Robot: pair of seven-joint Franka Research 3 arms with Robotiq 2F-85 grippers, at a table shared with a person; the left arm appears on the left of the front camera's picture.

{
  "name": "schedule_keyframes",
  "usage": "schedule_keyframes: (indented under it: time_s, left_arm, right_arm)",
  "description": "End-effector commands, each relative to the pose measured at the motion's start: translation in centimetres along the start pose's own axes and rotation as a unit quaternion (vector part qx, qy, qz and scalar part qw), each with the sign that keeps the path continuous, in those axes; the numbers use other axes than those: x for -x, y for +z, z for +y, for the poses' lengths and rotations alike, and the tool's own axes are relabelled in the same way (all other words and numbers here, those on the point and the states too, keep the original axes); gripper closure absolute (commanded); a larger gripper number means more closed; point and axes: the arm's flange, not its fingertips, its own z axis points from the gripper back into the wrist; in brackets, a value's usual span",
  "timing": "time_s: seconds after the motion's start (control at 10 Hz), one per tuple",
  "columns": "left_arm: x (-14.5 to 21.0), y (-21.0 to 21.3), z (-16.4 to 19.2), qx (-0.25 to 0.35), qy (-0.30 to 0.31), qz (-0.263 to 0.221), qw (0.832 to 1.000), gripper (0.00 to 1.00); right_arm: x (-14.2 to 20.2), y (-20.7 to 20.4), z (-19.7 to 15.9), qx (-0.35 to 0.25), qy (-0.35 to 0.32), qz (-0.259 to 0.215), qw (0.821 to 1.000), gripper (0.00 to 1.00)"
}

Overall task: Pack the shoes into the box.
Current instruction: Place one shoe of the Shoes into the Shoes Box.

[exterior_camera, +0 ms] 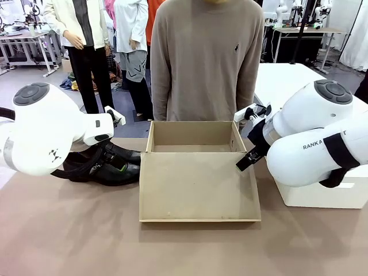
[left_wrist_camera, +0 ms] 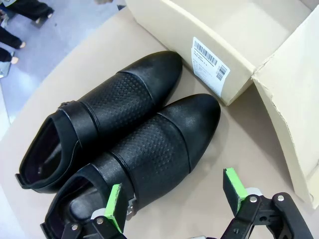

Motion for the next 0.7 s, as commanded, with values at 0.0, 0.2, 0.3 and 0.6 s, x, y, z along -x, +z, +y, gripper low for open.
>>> schedule_keyframes:
  time_s: [0.0,0.2,0.3,0.6]
  left_arm:
    - [0.0,0.0,0.0,0.000,0.000,0.000,1.000,0.00]
    - [0.0,0.0,0.0,0.000,0.000,0.000,1.000,0.00]
    - [0.0,0.0,0.0,0.000,0.000,0.000,1.000,0.00]
    - [-0.5,1.3,0.1,-0.007,-0.009,-0.006,1.000,0.00]
  right_arm:
    - [0.0,0.0,0.0,0.000,0.000,0.000,1.000,0.00]
    - [0.0,0.0,0.0,0.000,0.000,0.000,1.000,0.00]
    - [0.0,0.0,0.0,0.000,0.000,0.000,1.000,0.00]
    - [-0.5,1.0,-0.6,-0.008,0.001,-0.001,1.000,0.00]
